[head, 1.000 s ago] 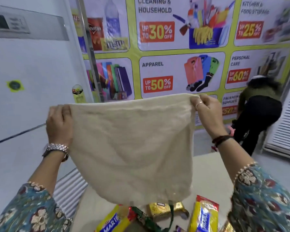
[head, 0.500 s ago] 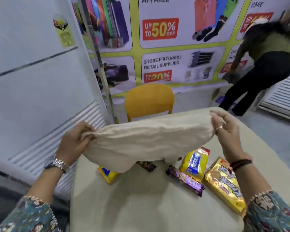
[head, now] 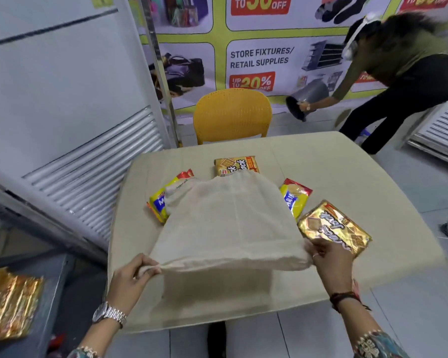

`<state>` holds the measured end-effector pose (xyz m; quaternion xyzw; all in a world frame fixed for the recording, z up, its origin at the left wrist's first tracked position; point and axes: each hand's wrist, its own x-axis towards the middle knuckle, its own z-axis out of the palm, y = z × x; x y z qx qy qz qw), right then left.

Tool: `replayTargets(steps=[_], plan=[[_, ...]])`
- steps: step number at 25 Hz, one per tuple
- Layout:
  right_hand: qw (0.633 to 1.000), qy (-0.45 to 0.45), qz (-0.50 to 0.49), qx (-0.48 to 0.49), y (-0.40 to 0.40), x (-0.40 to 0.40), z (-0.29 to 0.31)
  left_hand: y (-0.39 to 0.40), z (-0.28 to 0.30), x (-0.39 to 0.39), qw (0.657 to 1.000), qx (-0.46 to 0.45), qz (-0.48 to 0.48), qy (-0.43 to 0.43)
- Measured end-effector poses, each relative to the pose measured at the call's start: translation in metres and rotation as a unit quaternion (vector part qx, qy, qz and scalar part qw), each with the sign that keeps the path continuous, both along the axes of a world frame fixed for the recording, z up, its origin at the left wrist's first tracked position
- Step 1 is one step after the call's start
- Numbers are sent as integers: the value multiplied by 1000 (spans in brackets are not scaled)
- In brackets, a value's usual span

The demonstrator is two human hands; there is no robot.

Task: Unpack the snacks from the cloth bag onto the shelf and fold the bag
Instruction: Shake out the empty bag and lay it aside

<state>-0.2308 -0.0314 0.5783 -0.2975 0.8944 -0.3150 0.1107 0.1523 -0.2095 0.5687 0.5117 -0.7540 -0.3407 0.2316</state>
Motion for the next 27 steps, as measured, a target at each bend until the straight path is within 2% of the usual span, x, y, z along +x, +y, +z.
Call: replayTargets(steps=[4,7,9,13,15,18,20,24,27], plan=[[991,-52,37,116,50,0,-14,62,-14,14,997,59,-14,-43],[954,-110,92,262,80,-4,-18,103,-30,30,990,108,-65,-67],[938,-124,107,305,92,-6,-20,120,-39,40,983,142,-83,-85],[940,-162,104,283,74,-15,-5,111,-32,34,978,168,-84,-88],[946,-157,109,260,44,-26,7,76,-28,23,981,173,-56,-70],[963,-105,129,212,-17,-50,17,4,-22,0,990,136,-18,-43],[973,-112,123,163,-62,-63,16,-40,-19,-19,992,125,-8,-27],[986,-126,49,102,-133,-79,-12,-110,-38,-49,988,149,49,14],[992,-106,-37,55,-142,-72,-35,-126,-72,-59,971,183,149,27]])
